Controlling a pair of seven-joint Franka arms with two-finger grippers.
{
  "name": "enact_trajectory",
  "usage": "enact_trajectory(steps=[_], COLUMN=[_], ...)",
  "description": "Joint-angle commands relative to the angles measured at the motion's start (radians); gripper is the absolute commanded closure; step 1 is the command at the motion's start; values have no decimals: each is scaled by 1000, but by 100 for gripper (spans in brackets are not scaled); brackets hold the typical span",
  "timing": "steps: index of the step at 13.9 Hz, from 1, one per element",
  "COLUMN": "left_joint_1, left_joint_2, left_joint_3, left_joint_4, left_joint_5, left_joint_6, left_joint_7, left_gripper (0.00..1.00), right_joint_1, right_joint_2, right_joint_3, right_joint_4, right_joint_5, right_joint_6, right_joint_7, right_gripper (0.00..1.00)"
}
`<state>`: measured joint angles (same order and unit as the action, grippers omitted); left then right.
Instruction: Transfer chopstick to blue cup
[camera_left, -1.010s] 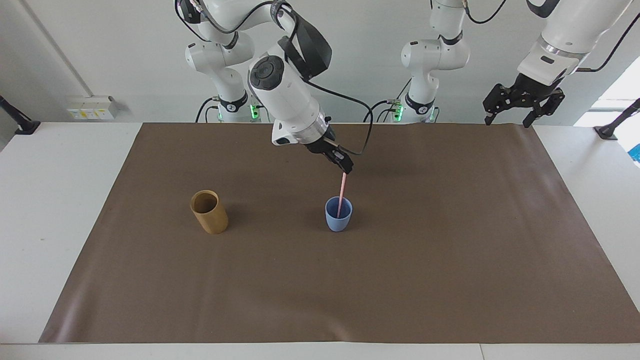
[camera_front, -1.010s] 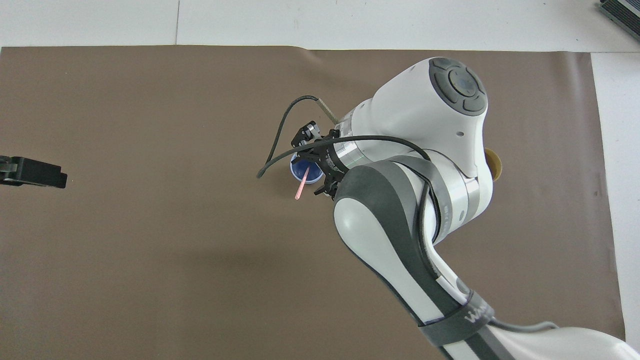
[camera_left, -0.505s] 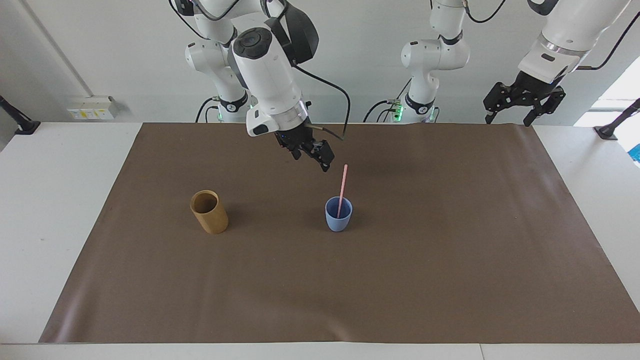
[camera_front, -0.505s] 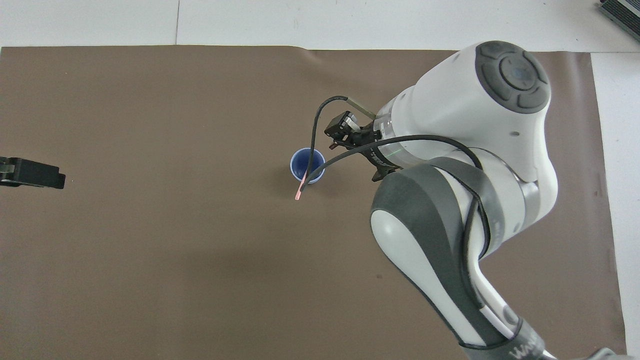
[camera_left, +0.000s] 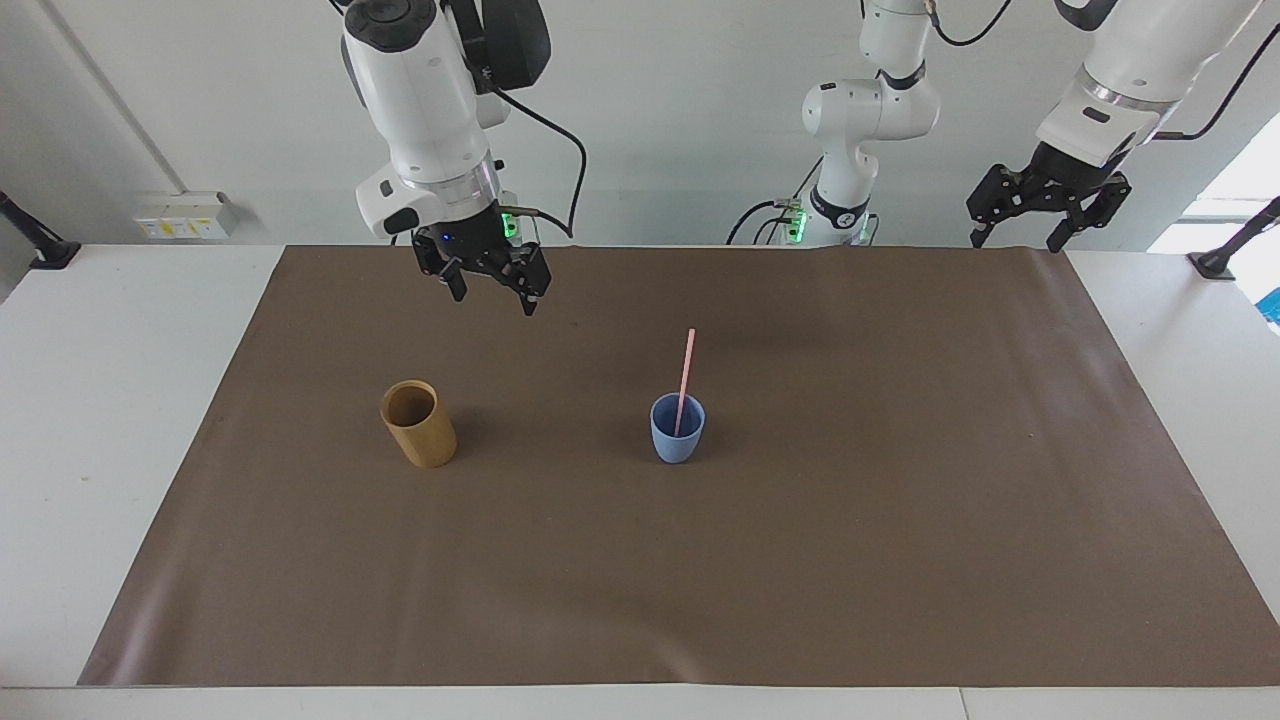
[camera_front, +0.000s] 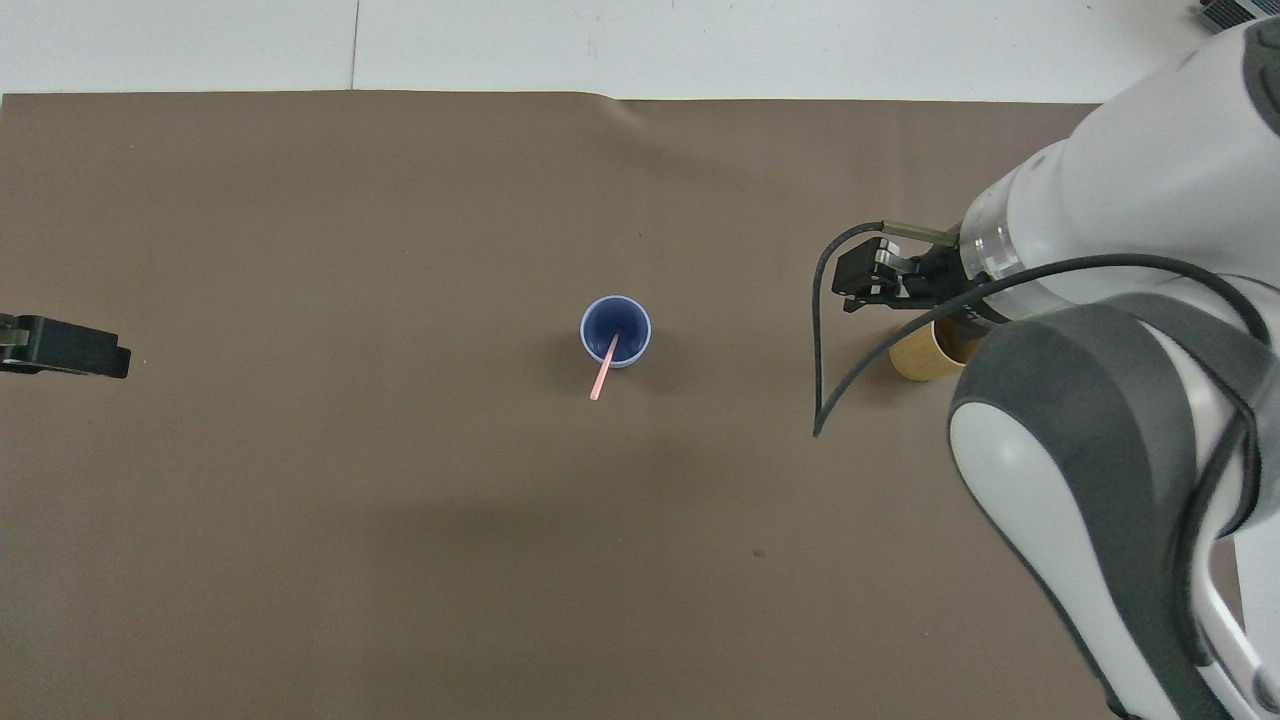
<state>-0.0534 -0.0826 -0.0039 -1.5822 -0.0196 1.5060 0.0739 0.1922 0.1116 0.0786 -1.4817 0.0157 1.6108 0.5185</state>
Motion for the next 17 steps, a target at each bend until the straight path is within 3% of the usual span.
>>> enact_trajectory(steps=[1,3,6,12,17], left_joint_1=[12,12,12,12,12], left_joint_2=[-8,-8,-8,-8,-8], left_joint_3=[-5,-7,-7,-7,-7], left_joint_4=[10,10,10,10,10], left_joint_5=[1,1,1,1,1], left_joint_6=[-23,-23,-23,-23,-23], left_joint_7=[4,4,4,4,4], left_gripper=[0,0,0,0,0], right_joint_1=[-42,-50,-91,-195,-198], right_joint_2=[-97,-154,-164,-80,-78], right_joint_3=[10,10,10,10,9], right_joint_4=[-99,-146,-131,13,15], right_joint_5=[-40,-40,-37,-14,-13], right_joint_6=[-3,-11,-61,-121,-121], right_joint_7=[-107,-149,-234,-268,-268], right_gripper=[0,0,0,0,0])
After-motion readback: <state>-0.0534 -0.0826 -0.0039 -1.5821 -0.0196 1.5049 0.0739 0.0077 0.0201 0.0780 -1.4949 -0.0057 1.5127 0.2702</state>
